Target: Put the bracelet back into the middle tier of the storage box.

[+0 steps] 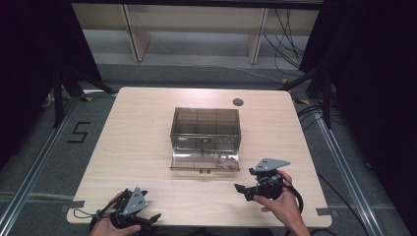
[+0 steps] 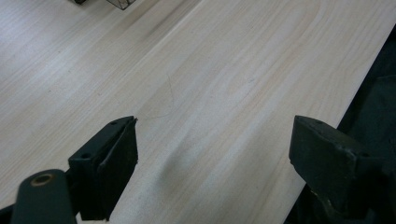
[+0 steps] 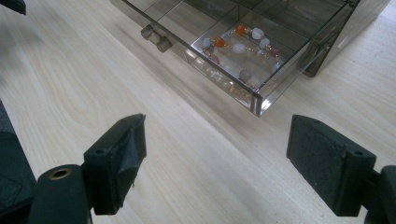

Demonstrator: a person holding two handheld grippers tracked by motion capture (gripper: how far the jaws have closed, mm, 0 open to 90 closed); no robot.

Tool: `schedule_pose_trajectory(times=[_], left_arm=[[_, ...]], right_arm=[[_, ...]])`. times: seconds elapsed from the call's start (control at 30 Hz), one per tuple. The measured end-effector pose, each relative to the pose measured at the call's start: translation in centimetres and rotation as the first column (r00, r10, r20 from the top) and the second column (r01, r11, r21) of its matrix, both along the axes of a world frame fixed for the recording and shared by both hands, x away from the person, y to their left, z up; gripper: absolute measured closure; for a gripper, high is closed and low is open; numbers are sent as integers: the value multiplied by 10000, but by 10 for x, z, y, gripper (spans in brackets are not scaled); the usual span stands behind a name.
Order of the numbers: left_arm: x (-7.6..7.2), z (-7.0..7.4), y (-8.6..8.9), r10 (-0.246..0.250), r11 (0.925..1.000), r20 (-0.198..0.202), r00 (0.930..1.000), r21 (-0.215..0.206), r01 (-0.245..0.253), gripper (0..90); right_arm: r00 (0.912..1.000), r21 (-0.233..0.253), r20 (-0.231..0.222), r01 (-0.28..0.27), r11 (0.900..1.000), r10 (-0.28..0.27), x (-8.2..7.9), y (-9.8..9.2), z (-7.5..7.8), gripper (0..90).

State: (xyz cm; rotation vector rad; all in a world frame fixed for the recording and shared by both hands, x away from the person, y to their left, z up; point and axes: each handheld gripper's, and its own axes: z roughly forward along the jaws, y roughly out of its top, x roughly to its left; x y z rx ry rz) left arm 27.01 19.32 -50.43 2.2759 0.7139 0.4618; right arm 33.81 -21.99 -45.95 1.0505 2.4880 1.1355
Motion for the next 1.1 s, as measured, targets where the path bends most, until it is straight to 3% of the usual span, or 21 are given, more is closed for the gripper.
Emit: schedule_pose_trajectory(times=[0.07,0.1,0.13,0.2,0.37,0.63,0.73,1.07,1.1], left_arm=[[0,1,0,1,10000,-19,10000,84,-1,154],[0,1,0,9,10000,-25,10000,77,-9,154],[0,1,0,8,10000,-25,10000,81,-8,154],[0,0,0,7,10000,10,10000,-1,-7,154],[0,1,0,5,10000,-20,10000,78,-5,154],[0,1,1,-47,9999,-20,10000,95,47,154],[0,1,0,10,10000,-5,10000,88,-10,154],[0,1,0,-28,10000,-22,10000,88,28,154],[0,0,0,13,10000,-39,10000,68,-13,154]], right_arm=[[9998,-18,-46,-189,9998,189,0,0,-1,208],[9995,37,-295,71,10000,-70,-3,1,0,208],[10000,-22,3,-31,10000,31,-2,0,-2,208],[9999,-83,-160,-60,9999,58,-4,0,-2,206],[9997,-32,-65,-237,9997,237,-7,1,-7,207],[9994,-63,-330,-79,9999,77,-13,1,-11,209],[9999,-86,-120,-102,9999,101,-13,0,-12,208],[9994,-82,-344,-6,10000,4,-21,-1,-18,207],[9997,-136,-203,-125,9998,122,-21,-3,-18,206]])
